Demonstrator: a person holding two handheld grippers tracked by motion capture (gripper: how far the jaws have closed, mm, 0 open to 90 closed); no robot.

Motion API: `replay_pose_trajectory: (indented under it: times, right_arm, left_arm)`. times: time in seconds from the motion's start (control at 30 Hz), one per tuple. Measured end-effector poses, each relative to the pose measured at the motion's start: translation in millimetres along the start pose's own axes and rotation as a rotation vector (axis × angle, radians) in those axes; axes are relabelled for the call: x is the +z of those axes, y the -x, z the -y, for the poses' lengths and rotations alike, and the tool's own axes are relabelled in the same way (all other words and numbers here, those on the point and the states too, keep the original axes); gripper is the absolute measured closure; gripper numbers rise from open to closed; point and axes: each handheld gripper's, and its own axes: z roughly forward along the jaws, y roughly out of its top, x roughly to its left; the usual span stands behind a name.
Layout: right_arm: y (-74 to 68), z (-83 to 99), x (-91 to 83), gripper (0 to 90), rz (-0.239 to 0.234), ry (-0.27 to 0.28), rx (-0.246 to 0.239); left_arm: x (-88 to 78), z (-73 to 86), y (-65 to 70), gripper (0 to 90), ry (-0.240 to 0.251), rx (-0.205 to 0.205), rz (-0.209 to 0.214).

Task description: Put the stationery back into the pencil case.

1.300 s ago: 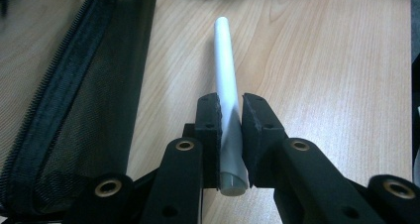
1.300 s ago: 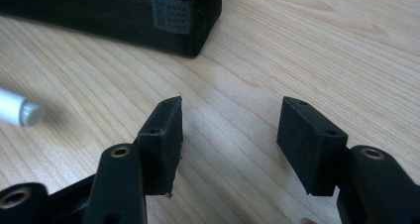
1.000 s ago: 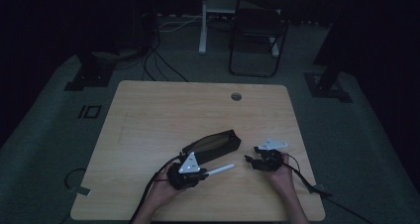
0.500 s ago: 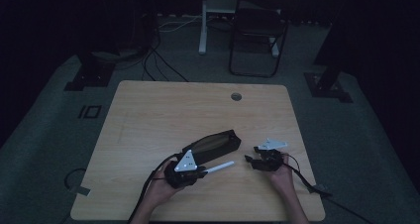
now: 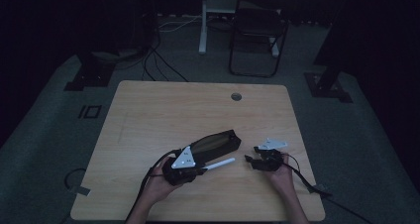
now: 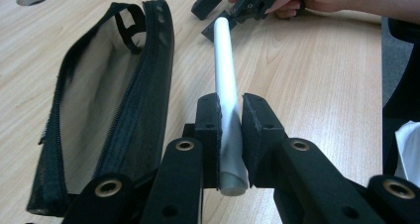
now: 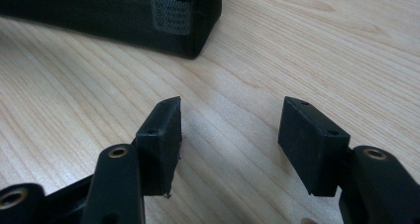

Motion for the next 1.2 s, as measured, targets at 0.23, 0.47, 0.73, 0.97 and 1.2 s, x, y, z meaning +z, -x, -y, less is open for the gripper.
replay_pose_trajectory:
  times: [0.23, 0.47, 0.73, 0.97, 1.2]
  right_arm:
    - [0.0, 0.0, 0.0, 42.1, 0.000, 0.000, 0.000]
    - [0.2, -0.1, 0.0, 42.1, -0.001, -0.001, 0.001]
    - [0.2, -0.1, 0.0, 42.1, -0.001, 0.000, 0.000]
    - [0.2, -0.1, 0.0, 42.0, -0.001, -0.001, 0.000]
    - [0.3, -0.2, 0.1, 42.0, -0.002, -0.001, -0.001]
  left_arm:
    - [-6.4, -1.8, -0.8, 78.9, 0.016, -0.003, 0.001]
    - [-14.1, -3.8, -2.8, 78.9, 0.023, 0.001, 0.005]
    - [-21.9, -6.8, -3.7, 78.9, 0.041, 0.005, 0.010]
    - [-28.2, -9.3, -5.2, 78.9, 0.050, 0.010, 0.009]
    - [-35.2, -11.2, -6.8, 78.9, 0.068, 0.011, -0.005]
